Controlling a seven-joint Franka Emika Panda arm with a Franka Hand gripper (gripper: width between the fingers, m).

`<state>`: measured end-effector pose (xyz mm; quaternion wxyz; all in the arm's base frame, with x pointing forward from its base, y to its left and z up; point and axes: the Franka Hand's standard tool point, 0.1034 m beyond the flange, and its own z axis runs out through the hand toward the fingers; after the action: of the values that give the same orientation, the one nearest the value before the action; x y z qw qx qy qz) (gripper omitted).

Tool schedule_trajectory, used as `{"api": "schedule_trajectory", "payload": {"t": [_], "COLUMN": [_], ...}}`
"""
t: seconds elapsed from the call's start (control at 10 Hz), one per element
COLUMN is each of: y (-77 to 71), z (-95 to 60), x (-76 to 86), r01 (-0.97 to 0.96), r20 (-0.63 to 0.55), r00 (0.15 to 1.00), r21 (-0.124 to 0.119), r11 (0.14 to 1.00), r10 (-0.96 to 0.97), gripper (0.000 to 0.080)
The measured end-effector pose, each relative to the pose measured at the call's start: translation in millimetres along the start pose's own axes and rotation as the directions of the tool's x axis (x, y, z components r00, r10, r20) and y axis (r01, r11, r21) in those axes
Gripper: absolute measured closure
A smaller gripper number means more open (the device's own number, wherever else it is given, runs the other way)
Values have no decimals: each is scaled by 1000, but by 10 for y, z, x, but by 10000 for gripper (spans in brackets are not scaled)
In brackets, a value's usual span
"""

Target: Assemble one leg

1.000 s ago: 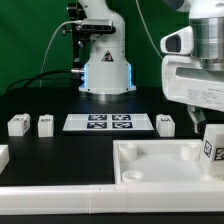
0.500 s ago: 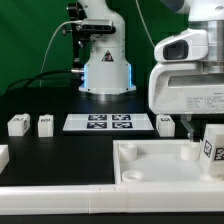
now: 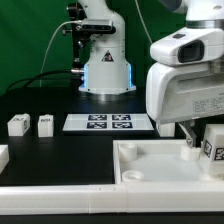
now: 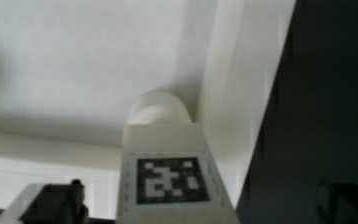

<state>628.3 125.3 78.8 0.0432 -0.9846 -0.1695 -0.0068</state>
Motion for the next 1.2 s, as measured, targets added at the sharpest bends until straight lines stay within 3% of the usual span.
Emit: {"api": "schedule_trajectory", "payload": {"t": [0.1,0.2,0.3,0.4,0.5,1.0,1.2], "y": [6,5,5,9,43,55,56], "z": [0,2,2,1,1,2,4], "x": [-1,-3,-3,-2,-7,-11,-12], "r01": [-3,-3,-3,-3,-5,-79,-254], "r20": [-1,0,0,-1,-1,-1,-1], "r00": [1000,1000,1000,1000,1000,997,967], "r21": [2,2,2,1,-3,-2,0], "r11": [1000,1000,1000,1000,1000,997,967], "r10": [3,3,3,3,5,79,254], "gripper": [151,284,284,421,499,499,499]}}
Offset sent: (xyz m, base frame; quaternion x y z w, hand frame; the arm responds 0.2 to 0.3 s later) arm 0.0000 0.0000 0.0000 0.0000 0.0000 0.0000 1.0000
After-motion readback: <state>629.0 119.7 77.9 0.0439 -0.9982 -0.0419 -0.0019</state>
